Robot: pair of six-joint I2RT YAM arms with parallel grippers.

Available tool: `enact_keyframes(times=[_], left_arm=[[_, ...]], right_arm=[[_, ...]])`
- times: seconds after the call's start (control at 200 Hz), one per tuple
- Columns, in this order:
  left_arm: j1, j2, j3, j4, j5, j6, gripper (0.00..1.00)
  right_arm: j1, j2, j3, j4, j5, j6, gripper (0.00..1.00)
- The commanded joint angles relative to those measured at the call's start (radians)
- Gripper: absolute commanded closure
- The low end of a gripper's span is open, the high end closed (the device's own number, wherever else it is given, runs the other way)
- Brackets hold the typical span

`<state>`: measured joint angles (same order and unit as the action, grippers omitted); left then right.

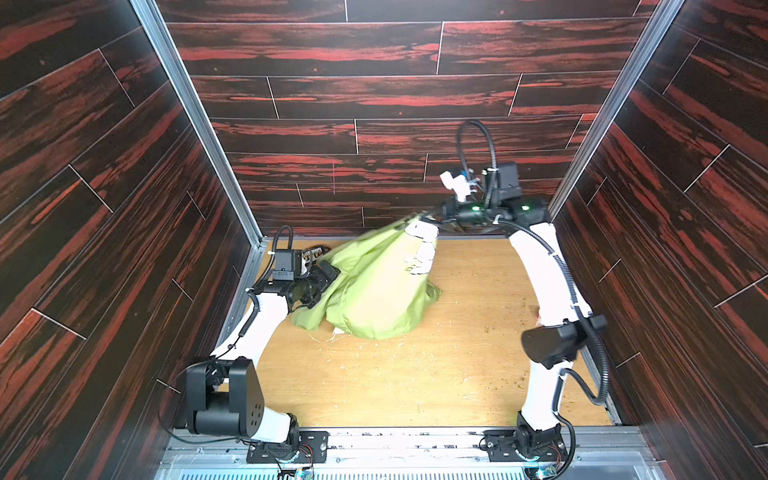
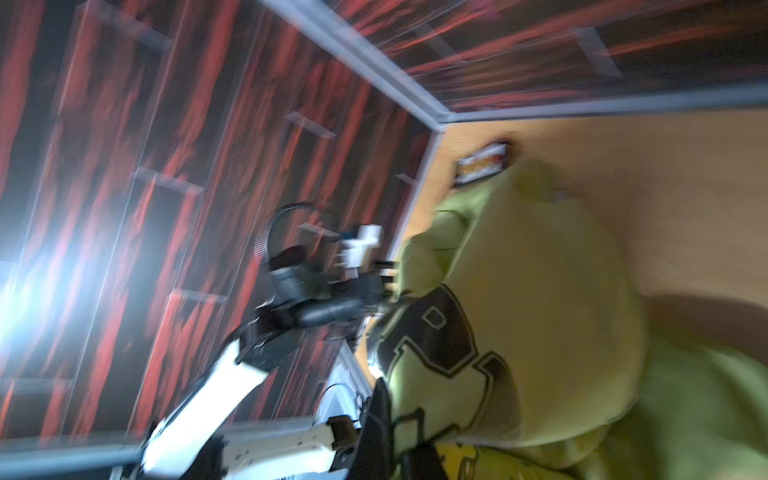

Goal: Zip up the jacket

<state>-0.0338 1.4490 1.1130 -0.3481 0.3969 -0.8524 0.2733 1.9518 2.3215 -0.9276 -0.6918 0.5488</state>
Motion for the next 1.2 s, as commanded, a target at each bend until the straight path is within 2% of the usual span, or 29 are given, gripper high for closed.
enact_keyframes(times=[0.0, 0.04, 0.07, 0.1, 0.14, 0.19, 0.21, 0.255, 0.421, 0.676, 0.822, 0.852, 0.877, 0.912, 0.937, 1.007, 1.087, 1.197], left_arm=[[0.004, -0.052, 0.024, -0.056, -0.001, 0.037, 0.02], [0.004, -0.062, 0.014, -0.06, -0.003, 0.041, 0.02], [0.004, -0.069, 0.006, -0.066, -0.003, 0.042, 0.02], [0.004, -0.076, -0.002, -0.071, -0.007, 0.047, 0.02], [0.004, -0.087, -0.016, -0.077, -0.013, 0.049, 0.02], [0.004, -0.097, -0.032, -0.08, -0.016, 0.054, 0.02], [0.004, -0.1, -0.04, -0.081, -0.015, 0.055, 0.02], [0.003, -0.1, -0.054, -0.083, -0.015, 0.056, 0.02], [-0.01, -0.025, -0.078, -0.083, -0.007, 0.052, 0.02], [-0.098, 0.201, -0.009, -0.065, -0.024, 0.044, 0.02], [-0.118, 0.336, 0.046, -0.051, -0.021, 0.036, 0.03], [-0.122, 0.36, 0.058, -0.048, -0.011, 0.037, 0.07], [-0.123, 0.376, 0.069, -0.045, 0.001, 0.04, 0.15], [-0.126, 0.393, 0.086, -0.046, 0.011, 0.043, 0.28], [-0.127, 0.4, 0.096, -0.049, 0.015, 0.046, 0.43], [-0.132, 0.391, 0.119, -0.051, 0.033, 0.049, 0.72], [-0.14, 0.36, 0.153, -0.065, 0.059, 0.055, 1.0], [-0.163, 0.309, 0.208, -0.084, 0.096, 0.065, 1.0]], right_arm=[[-0.145, -0.08, -0.241, 0.004, 0.096, 0.032, 1.0], [-0.185, -0.091, -0.309, -0.001, 0.143, 0.028, 0.99], [-0.211, -0.098, -0.356, -0.01, 0.188, 0.013, 0.89], [-0.238, -0.103, -0.396, -0.029, 0.25, 0.002, 0.72], [-0.26, -0.111, -0.433, -0.045, 0.307, -0.007, 0.58], [-0.273, -0.127, -0.469, -0.04, 0.335, -0.018, 0.46], [-0.273, -0.137, -0.481, -0.036, 0.381, -0.023, 0.41], [-0.268, -0.158, -0.494, -0.024, 0.411, -0.031, 0.35], [-0.2, -0.175, -0.459, -0.026, 0.491, -0.05, 0.31], [0.026, -0.146, -0.464, -0.041, 0.642, -0.071, 0.3], [0.088, -0.149, -0.515, -0.024, 0.649, -0.051, 0.28], [0.102, -0.15, -0.52, -0.022, 0.652, -0.052, 0.29], [0.109, -0.152, -0.52, -0.024, 0.663, -0.055, 0.28], [0.12, -0.152, -0.521, -0.029, 0.675, -0.056, 0.28], [0.123, -0.153, -0.521, -0.03, 0.678, -0.056, 0.28], [0.127, -0.167, -0.529, -0.019, 0.669, -0.055, 0.28], [0.127, -0.189, -0.541, 0.004, 0.641, -0.056, 0.28], [0.127, -0.2, -0.566, 0.049, 0.554, -0.044, 0.28]])
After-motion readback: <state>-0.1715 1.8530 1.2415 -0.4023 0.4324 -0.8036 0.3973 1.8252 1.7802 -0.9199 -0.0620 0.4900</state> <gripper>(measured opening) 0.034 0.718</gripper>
